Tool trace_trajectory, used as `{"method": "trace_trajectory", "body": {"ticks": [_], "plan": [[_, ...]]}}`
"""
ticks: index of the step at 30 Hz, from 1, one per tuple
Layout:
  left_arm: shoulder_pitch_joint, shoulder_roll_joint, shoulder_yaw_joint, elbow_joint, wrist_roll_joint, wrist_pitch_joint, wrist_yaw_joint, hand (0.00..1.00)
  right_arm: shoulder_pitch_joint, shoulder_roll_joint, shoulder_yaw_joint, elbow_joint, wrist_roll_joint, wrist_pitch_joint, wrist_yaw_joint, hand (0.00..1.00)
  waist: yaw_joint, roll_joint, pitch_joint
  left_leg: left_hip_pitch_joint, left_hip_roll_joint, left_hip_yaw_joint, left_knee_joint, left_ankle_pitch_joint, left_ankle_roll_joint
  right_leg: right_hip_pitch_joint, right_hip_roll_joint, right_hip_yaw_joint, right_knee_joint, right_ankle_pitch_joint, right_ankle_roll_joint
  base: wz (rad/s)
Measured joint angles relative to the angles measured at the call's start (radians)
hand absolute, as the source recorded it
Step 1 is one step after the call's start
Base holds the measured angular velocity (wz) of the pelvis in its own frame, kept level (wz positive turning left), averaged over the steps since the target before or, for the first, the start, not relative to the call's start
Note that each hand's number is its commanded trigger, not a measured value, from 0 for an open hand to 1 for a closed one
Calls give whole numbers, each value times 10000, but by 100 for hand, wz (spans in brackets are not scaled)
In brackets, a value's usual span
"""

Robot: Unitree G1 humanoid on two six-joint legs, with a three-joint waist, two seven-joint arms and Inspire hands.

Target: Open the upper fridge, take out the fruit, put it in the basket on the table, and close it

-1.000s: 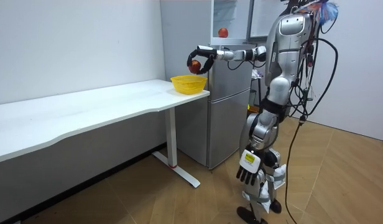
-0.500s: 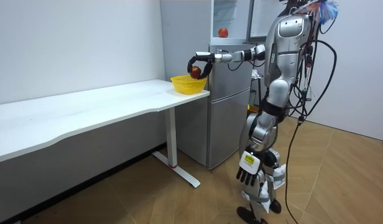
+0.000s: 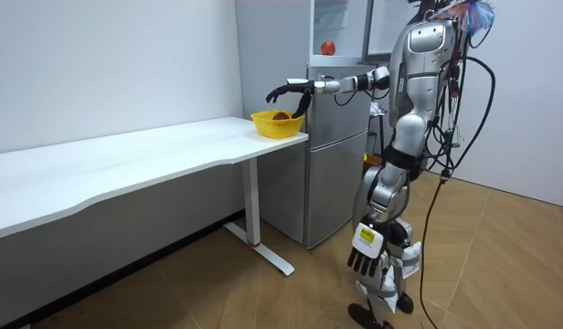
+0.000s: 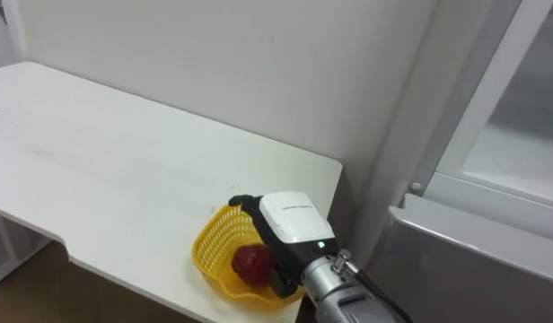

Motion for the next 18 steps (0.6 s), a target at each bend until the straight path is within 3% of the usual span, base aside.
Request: {"method": "trace_trajectory", "body": {"ticks": [18], "plan": [[-74,-6,-7,9,0,6,199,0,-27,11,0,-1,2,3,0,0,4,87,-51,12,14,1,11,15,14,-17,-61,28,10,0,0,0]]}}
